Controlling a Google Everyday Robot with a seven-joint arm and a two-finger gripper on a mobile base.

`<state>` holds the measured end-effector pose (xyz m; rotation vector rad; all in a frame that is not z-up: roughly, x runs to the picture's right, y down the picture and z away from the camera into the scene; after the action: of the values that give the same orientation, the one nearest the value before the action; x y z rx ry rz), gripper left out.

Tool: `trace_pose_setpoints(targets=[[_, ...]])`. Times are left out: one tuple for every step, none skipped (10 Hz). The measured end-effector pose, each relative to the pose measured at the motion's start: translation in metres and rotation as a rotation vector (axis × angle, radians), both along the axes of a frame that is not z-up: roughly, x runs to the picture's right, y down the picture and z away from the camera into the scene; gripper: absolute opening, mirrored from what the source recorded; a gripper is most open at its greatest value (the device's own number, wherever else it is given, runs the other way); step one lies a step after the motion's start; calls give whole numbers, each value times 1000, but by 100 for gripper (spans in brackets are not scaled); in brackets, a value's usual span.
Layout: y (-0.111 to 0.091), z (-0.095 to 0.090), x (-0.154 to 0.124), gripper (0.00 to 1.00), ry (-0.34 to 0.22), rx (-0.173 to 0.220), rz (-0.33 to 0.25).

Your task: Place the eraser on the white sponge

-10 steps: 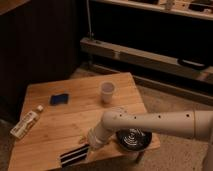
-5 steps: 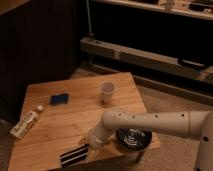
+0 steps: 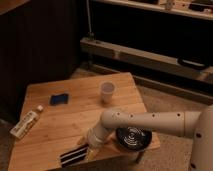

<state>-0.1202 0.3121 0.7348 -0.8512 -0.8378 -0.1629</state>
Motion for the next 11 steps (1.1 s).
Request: trace_pose_setpoints(targets=[[1, 1, 0, 57, -1, -4, -6], [2, 1, -1, 48, -5, -8, -10], [3, 2, 1, 38, -5, -19, -18], [2, 2, 1, 30, -6, -22, -19], [2, 2, 1, 17, -5, -22, -24], [2, 2, 0, 7, -1, -23, -29], [3, 2, -1, 2, 0, -26, -34], [3, 2, -3, 0, 1, -29, -40], [1, 0, -6, 0, -2, -39, -45], [-6, -4, -12, 0, -9, -51, -40], [-20, -15, -22, 0, -22, -67, -36]])
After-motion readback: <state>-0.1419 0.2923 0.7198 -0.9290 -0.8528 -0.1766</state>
